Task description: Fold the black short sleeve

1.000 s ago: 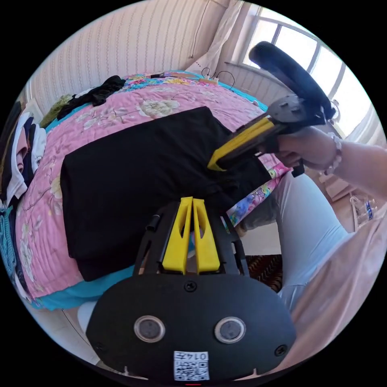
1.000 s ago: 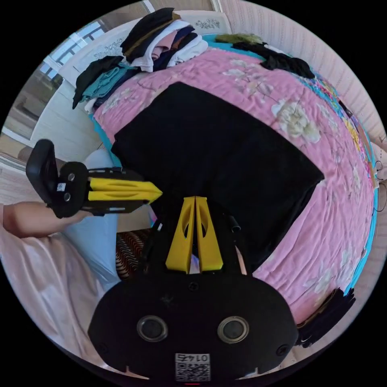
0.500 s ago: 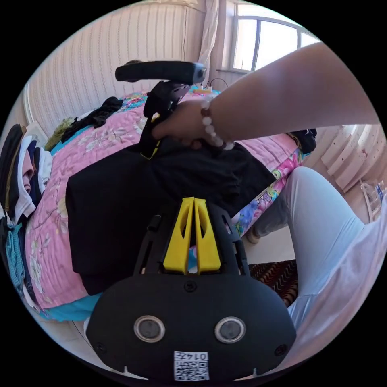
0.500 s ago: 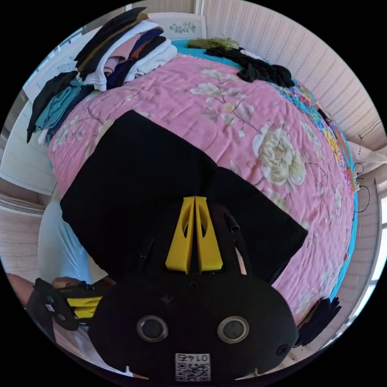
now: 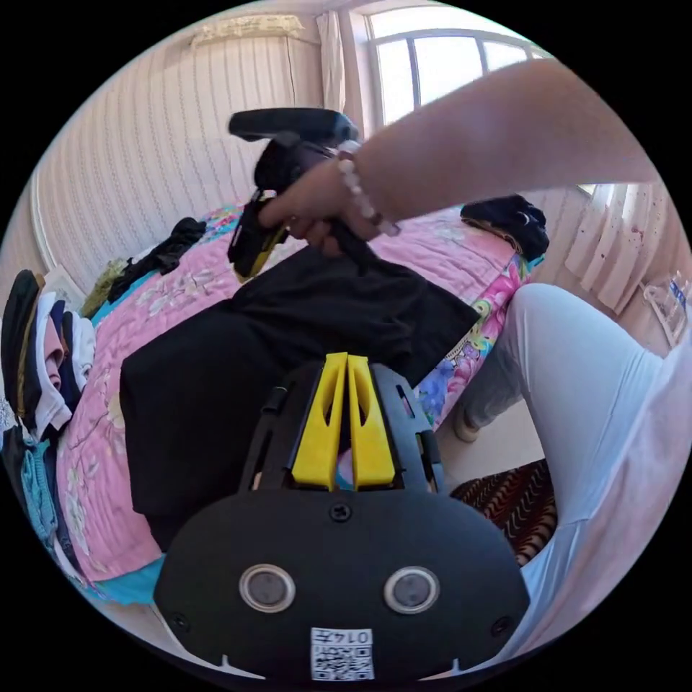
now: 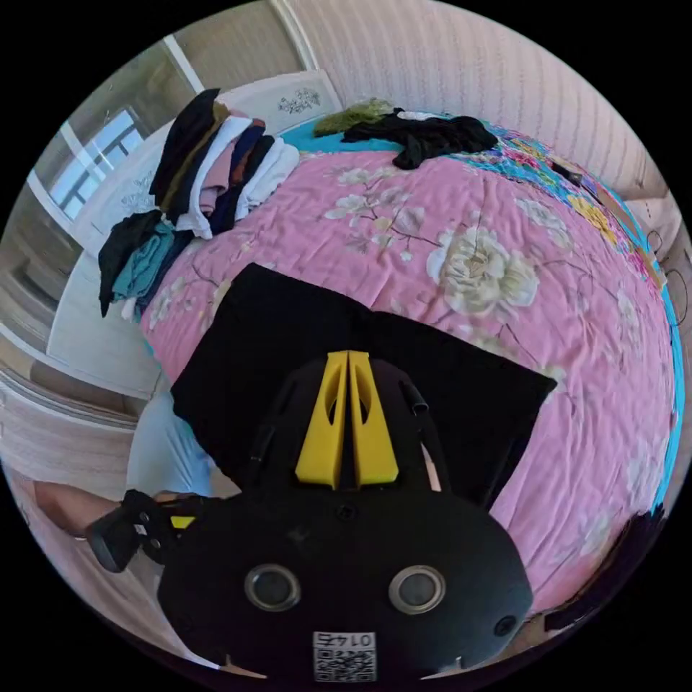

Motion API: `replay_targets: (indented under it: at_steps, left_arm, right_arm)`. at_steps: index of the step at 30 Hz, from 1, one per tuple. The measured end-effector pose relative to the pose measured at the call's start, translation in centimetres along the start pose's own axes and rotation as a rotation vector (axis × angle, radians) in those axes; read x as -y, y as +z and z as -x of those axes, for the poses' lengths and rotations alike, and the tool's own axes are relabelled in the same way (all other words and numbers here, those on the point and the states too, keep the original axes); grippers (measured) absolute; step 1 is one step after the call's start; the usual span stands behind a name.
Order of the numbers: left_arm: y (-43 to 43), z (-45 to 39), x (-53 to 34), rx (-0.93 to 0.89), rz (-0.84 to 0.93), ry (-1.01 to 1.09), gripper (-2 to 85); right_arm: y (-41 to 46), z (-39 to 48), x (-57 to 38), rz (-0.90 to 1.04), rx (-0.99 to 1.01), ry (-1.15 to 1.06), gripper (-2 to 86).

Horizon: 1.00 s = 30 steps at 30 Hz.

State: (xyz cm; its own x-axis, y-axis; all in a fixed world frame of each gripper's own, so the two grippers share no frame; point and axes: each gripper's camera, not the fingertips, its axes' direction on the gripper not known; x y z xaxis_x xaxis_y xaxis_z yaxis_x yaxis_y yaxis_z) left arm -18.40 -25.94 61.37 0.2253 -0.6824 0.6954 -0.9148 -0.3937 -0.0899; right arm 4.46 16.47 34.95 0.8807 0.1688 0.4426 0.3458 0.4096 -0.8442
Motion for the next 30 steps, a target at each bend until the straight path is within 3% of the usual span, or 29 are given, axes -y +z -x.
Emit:
replay_targets:
  at_steps: [4,5,8,13,17,22,25,30]
  left_arm:
    - [-0.5,-1.3,0.8,-0.056,-0.082,0.025,5.4]
    - [-0.3,-1.7,1.1,-0.091,-0.097,0.032,8.6]
    - [0.6,-2.6,2.1,-0.182,-0.073,0.065,11.6]
    - [2.2,-4.1,3.2,-0.212,-0.057,0.131,15.5]
    - [3.3,-4.8,4.1,-0.202,0.013,0.164,18.2]
    - [4.1,-5.0,4.9,-0.211,0.05,0.209,13.8]
    - [4.9,-3.9,5.5,-0.169,0.116,0.115,6.0]
    - [6.0,-1.3,5.6,-0.211,0.209,-0.001,0.1]
  right_arm:
    - [-5.4,-5.2,-8.0,-0.081,-0.027,0.173,2.2]
    - [-6.8,-6.7,-10.8,-0.094,-0.048,0.244,6.3]
    - [-8.2,-9.5,-16.7,-0.045,-0.04,0.423,10.3]
    - [-7.4,-12.2,-20.4,0.023,0.044,0.549,3.9]
    - [-8.0,-14.9,-20.0,-0.029,0.266,0.634,1.0]
    - [-11.2,-15.7,-18.2,-0.156,0.393,0.521,0.6]
    - [-11.9,-16.3,-16.7,-0.153,0.511,0.426,0.7]
    - [-13.2,-19.6,-15.2,-0.274,0.237,0.473,2.1]
